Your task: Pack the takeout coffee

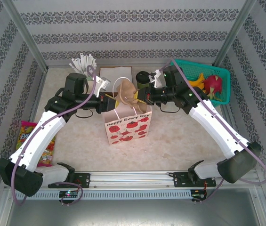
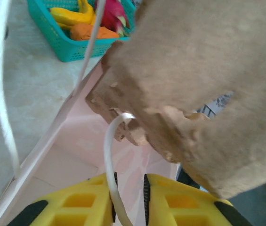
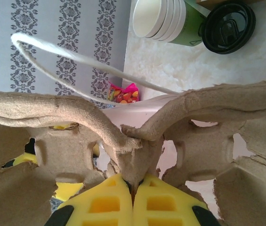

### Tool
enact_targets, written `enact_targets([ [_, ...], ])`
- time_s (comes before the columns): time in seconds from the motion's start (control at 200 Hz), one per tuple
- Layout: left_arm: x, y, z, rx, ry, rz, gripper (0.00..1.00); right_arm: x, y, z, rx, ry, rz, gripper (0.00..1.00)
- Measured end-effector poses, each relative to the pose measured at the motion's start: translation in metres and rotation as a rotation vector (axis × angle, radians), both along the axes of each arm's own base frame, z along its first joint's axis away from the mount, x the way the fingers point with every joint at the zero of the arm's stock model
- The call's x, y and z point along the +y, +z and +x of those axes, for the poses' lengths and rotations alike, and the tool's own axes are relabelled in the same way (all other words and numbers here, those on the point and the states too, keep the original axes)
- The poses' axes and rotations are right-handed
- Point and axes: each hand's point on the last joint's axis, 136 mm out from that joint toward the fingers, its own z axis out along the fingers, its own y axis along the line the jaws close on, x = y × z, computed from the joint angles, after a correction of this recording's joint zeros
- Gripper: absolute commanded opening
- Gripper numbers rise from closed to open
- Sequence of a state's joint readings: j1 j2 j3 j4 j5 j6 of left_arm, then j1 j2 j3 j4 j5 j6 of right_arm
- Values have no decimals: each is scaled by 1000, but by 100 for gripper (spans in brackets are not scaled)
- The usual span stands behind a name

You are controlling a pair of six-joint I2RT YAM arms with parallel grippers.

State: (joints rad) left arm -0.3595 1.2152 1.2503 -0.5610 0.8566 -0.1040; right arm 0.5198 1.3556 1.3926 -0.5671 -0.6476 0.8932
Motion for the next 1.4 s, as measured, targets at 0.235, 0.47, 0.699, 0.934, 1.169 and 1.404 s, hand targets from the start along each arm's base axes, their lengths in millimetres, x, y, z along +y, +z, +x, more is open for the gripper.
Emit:
enact_targets([
  [0.235, 5, 4, -28, -143, -77, 27, 16, -4, -1, 3, 21, -40, 32, 0],
  [0.47, 6, 8, -45, -212, -159, 42, 21, -6, -1, 7, 29, -62, 37, 0],
  [0.699, -11, 25, -57, -246, -266, -1, 23, -9, -12, 4, 32, -61, -14, 0],
  [0.934, -25, 37, -58, -276, -330, -20, 30, -5, -28, -3, 36, -28, -77, 0],
  [1.169, -28, 47, -71, -303, -411, -76, 32, -9, -39, -4, 32, -14, -125, 0],
  [1.404, -30, 68, -94, -361, -540, -153, 39, -11, -56, -4, 57, -13, -183, 0],
])
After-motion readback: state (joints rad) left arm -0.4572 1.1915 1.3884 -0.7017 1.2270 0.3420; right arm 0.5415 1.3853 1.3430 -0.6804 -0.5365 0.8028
